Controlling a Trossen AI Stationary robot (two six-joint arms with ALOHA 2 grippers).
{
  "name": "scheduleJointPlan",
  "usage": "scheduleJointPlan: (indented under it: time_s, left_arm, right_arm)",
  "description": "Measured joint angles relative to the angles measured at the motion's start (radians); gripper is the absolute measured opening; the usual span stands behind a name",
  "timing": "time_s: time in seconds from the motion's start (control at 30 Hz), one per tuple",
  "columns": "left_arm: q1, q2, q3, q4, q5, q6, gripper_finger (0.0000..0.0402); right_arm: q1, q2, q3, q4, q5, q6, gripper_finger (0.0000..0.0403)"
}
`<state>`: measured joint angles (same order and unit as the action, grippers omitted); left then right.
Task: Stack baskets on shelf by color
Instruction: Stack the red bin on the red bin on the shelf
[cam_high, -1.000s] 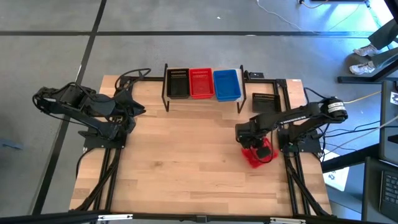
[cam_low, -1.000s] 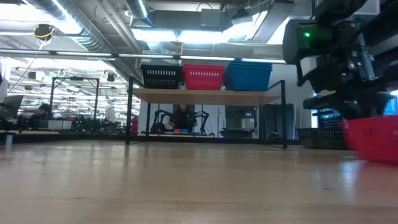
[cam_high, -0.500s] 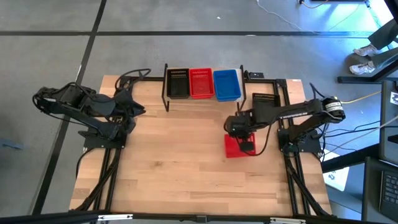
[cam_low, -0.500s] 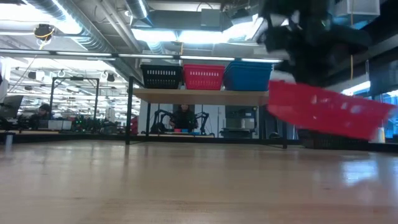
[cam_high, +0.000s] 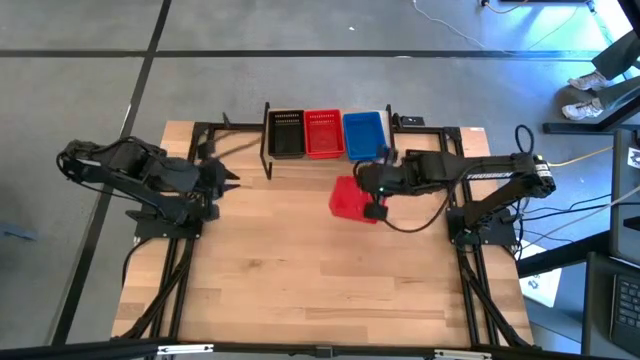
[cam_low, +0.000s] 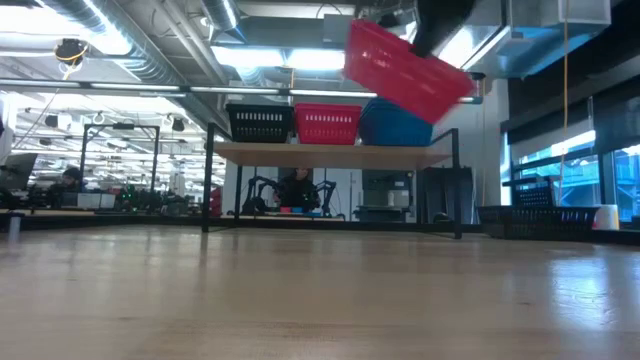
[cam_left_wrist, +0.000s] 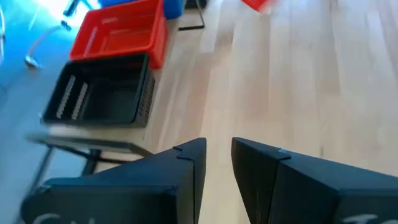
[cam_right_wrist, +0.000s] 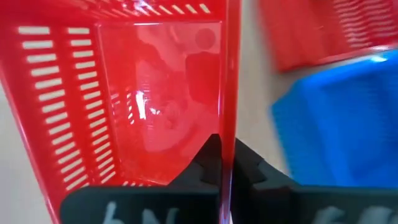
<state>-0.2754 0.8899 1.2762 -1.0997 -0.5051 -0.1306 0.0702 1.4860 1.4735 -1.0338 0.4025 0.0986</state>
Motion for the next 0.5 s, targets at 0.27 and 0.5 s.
scheduleJointPlan:
  time_s: [0.27,0.5]
  left_arm:
    - [0.0,0.101,0.0,0.129,-0.009,0.2,0.0069]
    - [0.0,0.22,0.0,0.378,-0.012,0.641,0.0069]
  right_arm:
    - [-0.005,0.0,0.08,0.023,0.234,0.11,0.0001]
    - [-0.027,0.0,0.096,0.048,0.234,0.159,0.0001]
